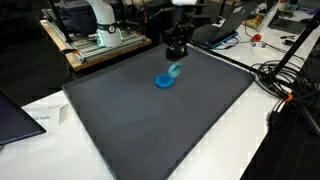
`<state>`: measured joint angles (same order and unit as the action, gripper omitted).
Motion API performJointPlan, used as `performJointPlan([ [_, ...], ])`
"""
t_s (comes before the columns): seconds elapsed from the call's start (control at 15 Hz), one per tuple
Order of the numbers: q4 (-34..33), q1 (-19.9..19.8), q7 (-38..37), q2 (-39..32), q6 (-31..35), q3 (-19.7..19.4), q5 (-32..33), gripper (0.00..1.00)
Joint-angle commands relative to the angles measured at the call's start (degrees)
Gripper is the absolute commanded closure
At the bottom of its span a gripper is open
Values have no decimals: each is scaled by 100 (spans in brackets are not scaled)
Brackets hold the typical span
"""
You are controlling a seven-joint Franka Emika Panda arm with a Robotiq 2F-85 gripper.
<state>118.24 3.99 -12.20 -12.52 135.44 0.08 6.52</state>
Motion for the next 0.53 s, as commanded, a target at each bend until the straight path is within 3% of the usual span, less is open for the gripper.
performJointPlan([
  [0.0,-113,15,-62,-89,61,-61,182,77],
  [0.47,-211,250,-749,-11,-175,-79,634,77],
])
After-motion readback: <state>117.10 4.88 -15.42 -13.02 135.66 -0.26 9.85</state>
